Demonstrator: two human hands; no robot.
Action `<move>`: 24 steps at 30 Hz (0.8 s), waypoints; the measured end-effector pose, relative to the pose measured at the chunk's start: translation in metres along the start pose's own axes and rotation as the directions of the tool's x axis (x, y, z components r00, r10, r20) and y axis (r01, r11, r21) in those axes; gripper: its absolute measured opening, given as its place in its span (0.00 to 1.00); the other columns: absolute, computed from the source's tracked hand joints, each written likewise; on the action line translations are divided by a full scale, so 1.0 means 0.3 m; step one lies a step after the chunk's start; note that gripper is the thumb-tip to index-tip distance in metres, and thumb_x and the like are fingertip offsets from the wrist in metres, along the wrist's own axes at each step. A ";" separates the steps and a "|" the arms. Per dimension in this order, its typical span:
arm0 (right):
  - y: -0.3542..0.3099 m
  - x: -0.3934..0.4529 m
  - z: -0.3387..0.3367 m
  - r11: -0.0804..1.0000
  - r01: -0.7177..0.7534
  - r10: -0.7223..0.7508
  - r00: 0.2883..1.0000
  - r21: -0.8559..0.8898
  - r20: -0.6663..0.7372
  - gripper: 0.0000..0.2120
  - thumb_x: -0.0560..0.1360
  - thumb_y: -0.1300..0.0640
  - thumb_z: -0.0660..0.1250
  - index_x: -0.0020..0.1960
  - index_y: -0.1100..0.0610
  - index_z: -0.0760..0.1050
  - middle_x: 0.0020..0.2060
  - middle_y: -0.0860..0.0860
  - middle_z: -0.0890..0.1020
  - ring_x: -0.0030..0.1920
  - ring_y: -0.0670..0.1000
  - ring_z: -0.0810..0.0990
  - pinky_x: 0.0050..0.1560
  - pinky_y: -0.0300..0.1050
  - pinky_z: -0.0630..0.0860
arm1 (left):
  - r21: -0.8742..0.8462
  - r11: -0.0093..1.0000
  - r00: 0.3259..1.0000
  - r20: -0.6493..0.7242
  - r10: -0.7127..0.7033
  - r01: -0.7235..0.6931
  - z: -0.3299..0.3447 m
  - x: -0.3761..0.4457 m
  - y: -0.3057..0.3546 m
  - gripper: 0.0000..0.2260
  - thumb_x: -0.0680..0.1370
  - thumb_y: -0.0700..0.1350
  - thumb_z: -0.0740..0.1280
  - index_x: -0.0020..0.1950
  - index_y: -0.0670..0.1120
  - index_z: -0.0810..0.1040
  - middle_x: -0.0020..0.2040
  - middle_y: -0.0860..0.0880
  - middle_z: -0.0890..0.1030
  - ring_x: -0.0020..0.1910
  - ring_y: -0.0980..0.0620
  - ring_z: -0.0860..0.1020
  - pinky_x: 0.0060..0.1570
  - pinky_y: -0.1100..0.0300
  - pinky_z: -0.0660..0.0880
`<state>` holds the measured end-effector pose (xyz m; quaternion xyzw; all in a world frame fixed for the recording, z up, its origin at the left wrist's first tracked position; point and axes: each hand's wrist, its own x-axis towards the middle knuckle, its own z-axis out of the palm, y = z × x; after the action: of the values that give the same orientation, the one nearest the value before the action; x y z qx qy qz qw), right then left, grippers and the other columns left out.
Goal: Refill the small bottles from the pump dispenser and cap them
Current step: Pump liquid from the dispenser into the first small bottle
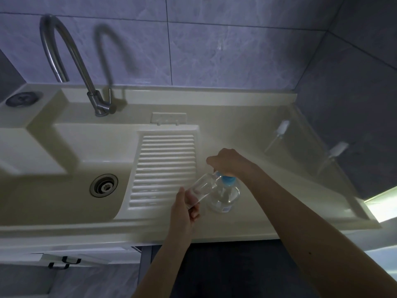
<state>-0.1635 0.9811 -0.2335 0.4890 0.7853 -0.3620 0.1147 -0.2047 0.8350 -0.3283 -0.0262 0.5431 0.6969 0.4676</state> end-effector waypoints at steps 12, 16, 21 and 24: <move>-0.002 0.007 -0.008 1.000 0.000 0.000 1.000 -0.015 0.010 0.14 0.75 0.58 0.57 0.50 0.65 0.78 0.51 0.56 0.79 0.47 0.55 0.76 0.45 0.43 0.71 | -0.044 0.999 1.000 0.019 0.022 -0.021 0.017 -0.012 0.006 0.19 0.82 0.51 0.54 0.35 0.43 0.70 0.23 0.49 0.69 0.19 0.56 0.61 0.20 0.66 0.59; 0.006 0.004 0.009 1.000 0.003 -0.003 0.997 0.003 -0.078 0.09 0.69 0.58 0.58 0.35 0.59 0.75 0.46 0.55 0.83 0.41 0.55 0.78 0.36 0.40 0.70 | -0.026 1.000 1.000 -0.005 0.005 -0.005 0.010 -0.012 0.001 0.19 0.82 0.51 0.54 0.33 0.44 0.68 0.23 0.49 0.68 0.18 0.57 0.61 0.19 0.66 0.59; 0.004 0.011 0.013 1.000 -0.003 0.005 0.997 0.024 -0.074 0.09 0.71 0.59 0.59 0.38 0.61 0.76 0.49 0.56 0.83 0.40 0.54 0.75 0.35 0.40 0.69 | -0.008 1.000 1.000 -0.020 -0.004 0.004 0.006 -0.011 0.010 0.19 0.82 0.51 0.54 0.34 0.44 0.69 0.23 0.49 0.69 0.18 0.56 0.61 0.20 0.66 0.59; -0.012 0.007 -0.006 0.997 -0.029 0.030 1.000 0.072 -0.003 0.16 0.77 0.56 0.58 0.58 0.64 0.75 0.60 0.60 0.78 0.51 0.58 0.75 0.49 0.47 0.71 | 0.002 1.000 1.000 -0.016 0.010 -0.010 0.008 -0.014 0.016 0.19 0.82 0.51 0.54 0.34 0.44 0.69 0.24 0.49 0.69 0.19 0.56 0.61 0.21 0.65 0.59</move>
<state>-0.1672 0.9829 -0.2317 0.5052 0.7648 -0.3871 0.1007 -0.2045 0.8343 -0.3215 -0.0287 0.5476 0.6987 0.4596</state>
